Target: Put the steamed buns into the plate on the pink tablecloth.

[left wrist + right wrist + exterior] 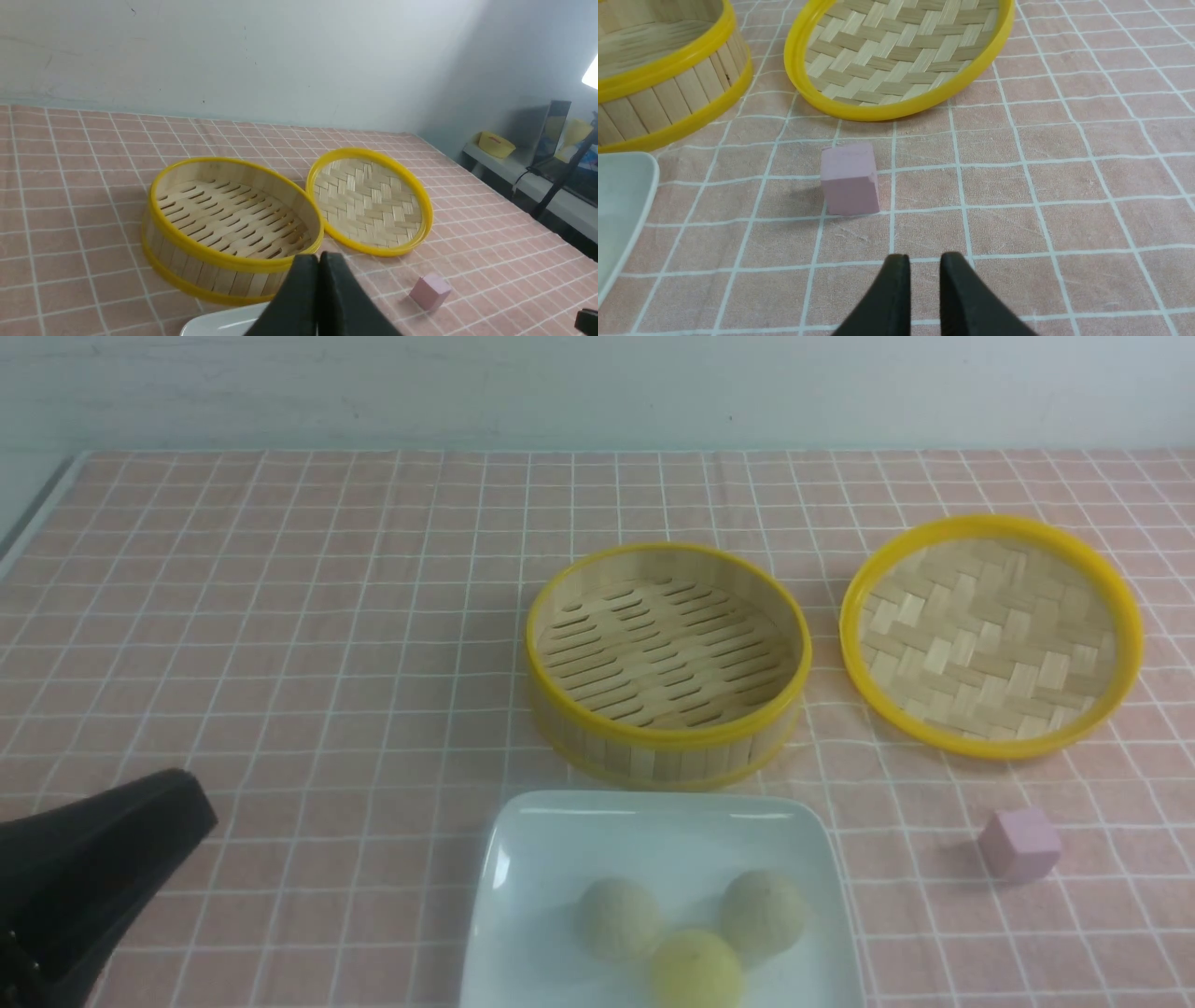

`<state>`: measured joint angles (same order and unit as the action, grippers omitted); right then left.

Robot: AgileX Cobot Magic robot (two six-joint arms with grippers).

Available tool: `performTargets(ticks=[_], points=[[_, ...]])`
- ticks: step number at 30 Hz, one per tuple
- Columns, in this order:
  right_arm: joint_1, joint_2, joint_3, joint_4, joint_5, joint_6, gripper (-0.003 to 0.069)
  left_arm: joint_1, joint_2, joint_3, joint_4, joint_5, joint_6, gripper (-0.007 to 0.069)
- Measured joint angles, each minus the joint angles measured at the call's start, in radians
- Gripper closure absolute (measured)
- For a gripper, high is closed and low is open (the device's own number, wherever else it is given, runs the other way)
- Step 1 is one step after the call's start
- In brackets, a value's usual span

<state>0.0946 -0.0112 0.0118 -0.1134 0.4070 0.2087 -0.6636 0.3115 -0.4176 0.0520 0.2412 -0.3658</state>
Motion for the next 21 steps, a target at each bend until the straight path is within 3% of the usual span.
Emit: performTargets(ticks=[5,7,9,12,16,21], points=[[0.0,0.0,0.0,0.0,0.0,0.0,0.0565,0.09,-0.01,0.063,0.031,0.057,0.0,0.0604],[0.0,0.0,0.0,0.0,0.0,0.0,0.056,0.216,-0.039,0.136,0.061,0.065,0.0,0.0601],[0.0,0.0,0.0,0.0,0.0,0.0,0.0559,0.268,-0.057,0.167,0.074,0.068,0.0,0.06],[0.0,0.0,0.0,0.0,0.0,0.0,0.0552,0.457,-0.145,0.291,0.087,0.07,0.001,0.0598],[0.0,0.0,0.0,0.0,0.0,0.0,0.0545,0.614,-0.225,0.399,0.096,0.073,0.0,0.0595],[0.0,0.0,0.0,0.0,0.0,0.005,0.0544,0.689,-0.314,0.444,0.108,0.093,0.0,0.0592]])
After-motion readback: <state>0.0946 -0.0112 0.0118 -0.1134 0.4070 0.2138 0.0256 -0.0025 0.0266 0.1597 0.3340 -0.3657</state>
